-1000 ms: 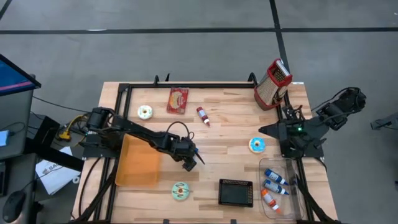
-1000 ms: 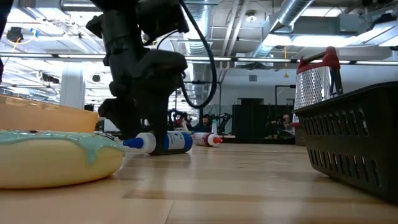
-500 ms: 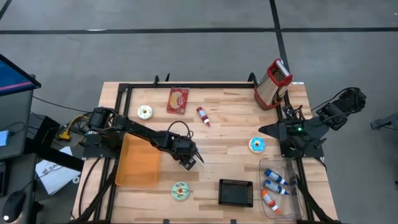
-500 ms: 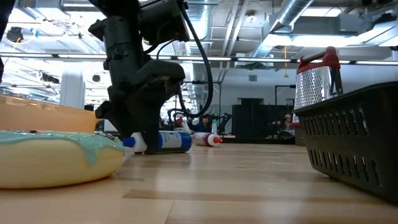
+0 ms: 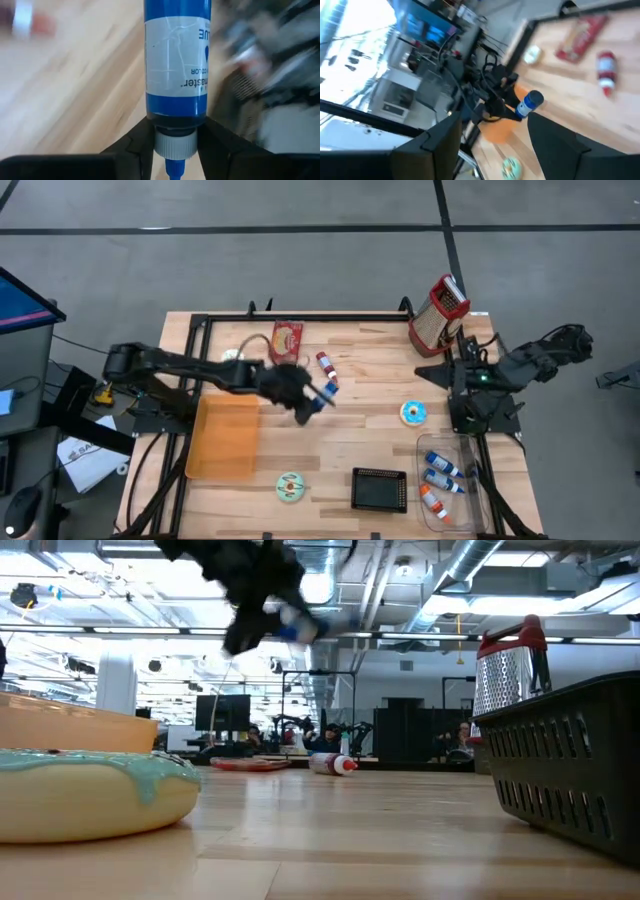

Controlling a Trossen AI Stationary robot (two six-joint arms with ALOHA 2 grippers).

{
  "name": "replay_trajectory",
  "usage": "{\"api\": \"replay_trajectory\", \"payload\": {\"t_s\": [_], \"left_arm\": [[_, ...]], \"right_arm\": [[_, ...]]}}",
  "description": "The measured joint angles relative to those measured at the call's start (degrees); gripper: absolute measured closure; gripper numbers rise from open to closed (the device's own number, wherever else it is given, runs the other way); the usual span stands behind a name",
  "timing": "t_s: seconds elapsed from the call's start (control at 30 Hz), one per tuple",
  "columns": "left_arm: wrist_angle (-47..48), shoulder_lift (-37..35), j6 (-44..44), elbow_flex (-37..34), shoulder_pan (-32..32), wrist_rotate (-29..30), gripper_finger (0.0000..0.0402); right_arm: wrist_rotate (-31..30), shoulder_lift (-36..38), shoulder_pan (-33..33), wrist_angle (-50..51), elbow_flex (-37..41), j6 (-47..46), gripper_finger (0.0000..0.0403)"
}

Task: Pick & Place Food Item
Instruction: Put the blue food coloring bottle into the transparent bin

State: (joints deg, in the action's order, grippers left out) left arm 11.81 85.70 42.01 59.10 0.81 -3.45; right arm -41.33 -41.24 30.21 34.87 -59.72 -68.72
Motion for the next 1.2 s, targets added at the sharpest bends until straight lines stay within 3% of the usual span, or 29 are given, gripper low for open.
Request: {"api": "replay_trajectory", "payload": {"t_s": [0.2,0.33,0.7,1.2], "left_arm": [[-15.91,-4.44,0.84,0.30,-5.99,-2.13,0.0291],[-19.73,-3.56,1.77,3.26,-7.70,-2.06,0.0291],[-20.61,3.63,-0.08,15.94,-7.64,-1.92,0.0290],[-20.68,3.95,0.25,17.41,-7.64,-2.14,0.0289]], "right_arm": [[4.06,-2.13,-6.48,-5.11,0.00,7.28,0.0183],[6.92,-3.58,-11.62,-10.70,-0.04,10.47,0.0177],[22.83,-12.45,-26.52,-24.18,0.00,15.17,0.0127],[38.13,-22.73,-38.12,-38.58,0.04,18.16,0.0126]]}}
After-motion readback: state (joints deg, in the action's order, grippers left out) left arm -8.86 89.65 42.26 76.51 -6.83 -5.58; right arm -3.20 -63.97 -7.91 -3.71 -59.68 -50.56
